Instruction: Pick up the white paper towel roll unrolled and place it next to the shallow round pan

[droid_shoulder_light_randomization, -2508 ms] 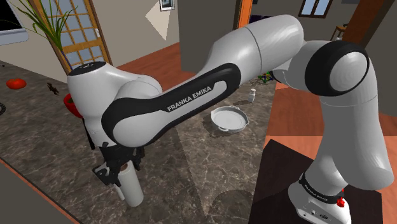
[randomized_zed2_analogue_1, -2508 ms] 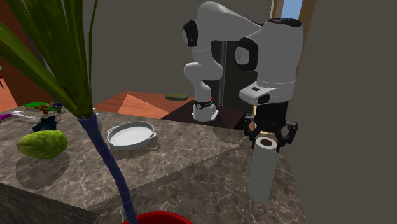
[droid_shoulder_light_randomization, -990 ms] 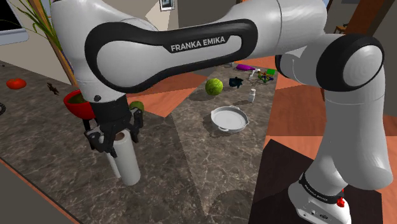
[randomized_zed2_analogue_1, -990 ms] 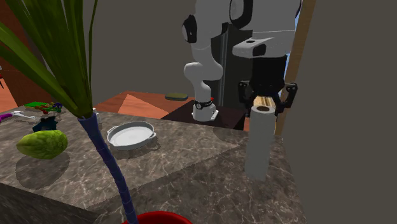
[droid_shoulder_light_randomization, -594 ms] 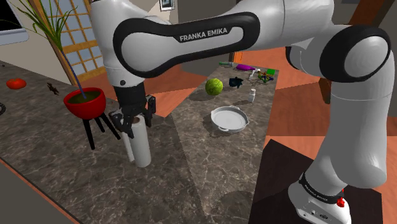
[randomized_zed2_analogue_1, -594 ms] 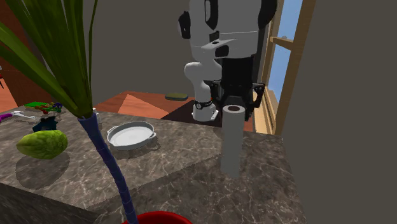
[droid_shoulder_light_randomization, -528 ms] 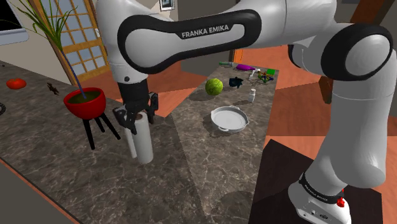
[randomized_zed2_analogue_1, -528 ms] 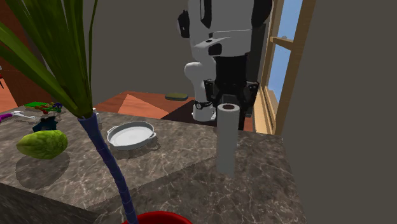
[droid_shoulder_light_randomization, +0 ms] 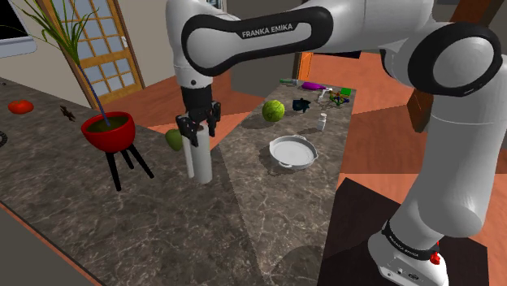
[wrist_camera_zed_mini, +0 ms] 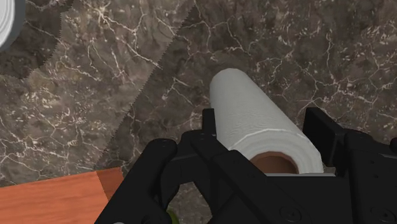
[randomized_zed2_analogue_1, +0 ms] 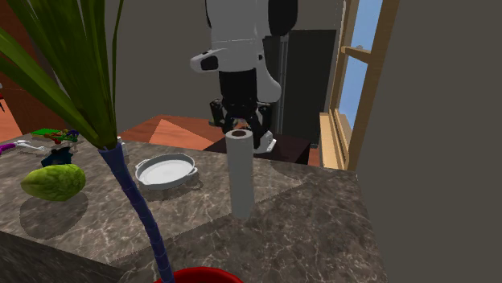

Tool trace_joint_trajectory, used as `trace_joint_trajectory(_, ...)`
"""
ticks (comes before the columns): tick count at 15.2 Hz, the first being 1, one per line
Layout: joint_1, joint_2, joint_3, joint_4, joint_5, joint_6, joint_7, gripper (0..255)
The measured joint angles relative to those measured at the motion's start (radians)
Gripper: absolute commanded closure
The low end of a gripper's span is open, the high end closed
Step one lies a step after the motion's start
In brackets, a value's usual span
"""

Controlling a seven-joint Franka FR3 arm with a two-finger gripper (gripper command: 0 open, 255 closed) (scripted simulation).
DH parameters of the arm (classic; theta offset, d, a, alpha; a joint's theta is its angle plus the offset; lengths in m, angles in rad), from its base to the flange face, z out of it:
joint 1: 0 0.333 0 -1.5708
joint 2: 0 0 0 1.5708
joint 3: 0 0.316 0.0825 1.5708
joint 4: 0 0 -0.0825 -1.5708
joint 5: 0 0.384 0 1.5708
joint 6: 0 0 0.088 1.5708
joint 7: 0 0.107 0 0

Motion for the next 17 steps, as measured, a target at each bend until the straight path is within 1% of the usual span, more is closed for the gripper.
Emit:
trace_joint_trajectory(2, -0.026, 0.01, -0.014, 0.019, 0.0, -0.01, -0.042, 255)
trace_joint_trajectory(7, -0.1, -0.005, -0.046, 0.003, 0.014, -0.01, -0.146, 255)
trace_joint_trajectory(9, -0.121, 0.027, -0.062, 0.056, 0.005, -0.033, -0.187, 255)
trace_joint_trajectory(13, -0.166, 0.06, -0.089, 0.104, 0.0, -0.051, -0.262, 255)
trace_joint_trajectory(16, -0.193, 0.108, -0.108, 0.187, -0.01, -0.089, -0.314, 255)
trace_joint_trajectory(17, -0.204, 0.119, -0.115, 0.198, -0.012, -0.089, -0.333, 255)
